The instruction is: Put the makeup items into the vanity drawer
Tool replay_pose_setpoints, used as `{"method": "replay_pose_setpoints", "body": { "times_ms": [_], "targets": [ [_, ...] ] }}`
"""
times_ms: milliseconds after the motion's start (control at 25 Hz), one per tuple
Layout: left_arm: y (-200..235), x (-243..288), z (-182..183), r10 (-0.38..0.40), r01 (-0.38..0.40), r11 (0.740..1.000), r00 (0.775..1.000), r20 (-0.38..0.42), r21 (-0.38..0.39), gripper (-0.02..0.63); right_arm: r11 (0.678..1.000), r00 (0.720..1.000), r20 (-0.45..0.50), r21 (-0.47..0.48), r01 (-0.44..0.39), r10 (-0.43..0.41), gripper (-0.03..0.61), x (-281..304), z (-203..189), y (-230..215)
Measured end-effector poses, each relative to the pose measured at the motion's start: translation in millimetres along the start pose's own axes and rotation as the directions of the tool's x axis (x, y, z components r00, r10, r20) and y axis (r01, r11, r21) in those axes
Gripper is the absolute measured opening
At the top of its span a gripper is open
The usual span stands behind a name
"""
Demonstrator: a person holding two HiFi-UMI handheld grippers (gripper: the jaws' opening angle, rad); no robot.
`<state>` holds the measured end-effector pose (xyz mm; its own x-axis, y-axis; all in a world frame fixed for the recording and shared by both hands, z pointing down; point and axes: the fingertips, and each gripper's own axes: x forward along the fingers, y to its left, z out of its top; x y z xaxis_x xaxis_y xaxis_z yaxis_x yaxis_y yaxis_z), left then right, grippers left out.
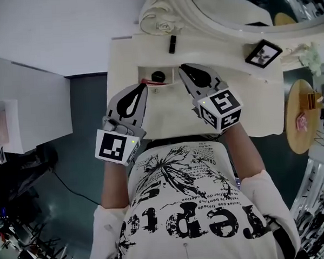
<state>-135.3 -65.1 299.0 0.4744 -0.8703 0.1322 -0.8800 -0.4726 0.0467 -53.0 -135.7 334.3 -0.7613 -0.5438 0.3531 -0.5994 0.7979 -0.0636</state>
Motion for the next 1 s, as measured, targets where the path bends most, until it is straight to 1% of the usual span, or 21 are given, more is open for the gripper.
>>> {"method": "replay_pose_setpoints", "body": {
  "times_ms": [80, 240, 320, 440, 560, 720, 1000],
  "targets": [
    [-7.1, 0.8, 7.6, -0.026, 0.026, 1.0, 1.0, 0.01, 0.014, 0.014, 0.998, 0.996, 0.058, -0.001, 0.063, -0.063, 0.015, -21.5, 10.6, -6.9],
    [-21.0, 1.5, 22.6, -0.071, 0.07, 0.997, 0.997, 0.029, 0.044, 0.014, 0.991, 0.982, 0.13, -0.009, 0.136, -0.134, 0.015, -61.0, 21.7, -10.3],
    [-26.6, 1.8, 29.7, -0.093, 0.091, 0.995, 0.995, 0.04, 0.049, 0.014, 0.989, 0.974, 0.173, -0.012, 0.149, -0.144, 0.015, -78.2, 25.9, -7.0],
    [-34.4, -1.6, 38.8, -0.115, 0.113, 0.993, 0.992, 0.056, 0.037, 0.014, 0.988, 0.956, 0.254, -0.018, 0.157, -0.147, 0.015, -102.8, 33.3, 1.7],
    [-39.8, -3.9, 46.0, -0.131, 0.128, 0.99, 0.99, 0.058, 0.052, 0.014, 0.981, 0.934, 0.31, -0.031, 0.194, -0.175, 0.015, -120.5, 39.3, 4.8],
    [-45.0, -7.5, 48.2, -0.138, 0.134, 0.989, 0.989, 0.055, 0.062, 0.014, 0.973, 0.923, 0.325, -0.035, 0.229, -0.206, 0.014, -130.3, 39.3, 6.9],
    [-46.5, -15.8, 45.9, -0.127, 0.124, 0.99, 0.991, 0.05, 0.066, 0.014, 0.97, 0.922, 0.321, -0.042, 0.24, -0.215, 0.012, -131.0, 37.7, 16.3]
  ]
}}
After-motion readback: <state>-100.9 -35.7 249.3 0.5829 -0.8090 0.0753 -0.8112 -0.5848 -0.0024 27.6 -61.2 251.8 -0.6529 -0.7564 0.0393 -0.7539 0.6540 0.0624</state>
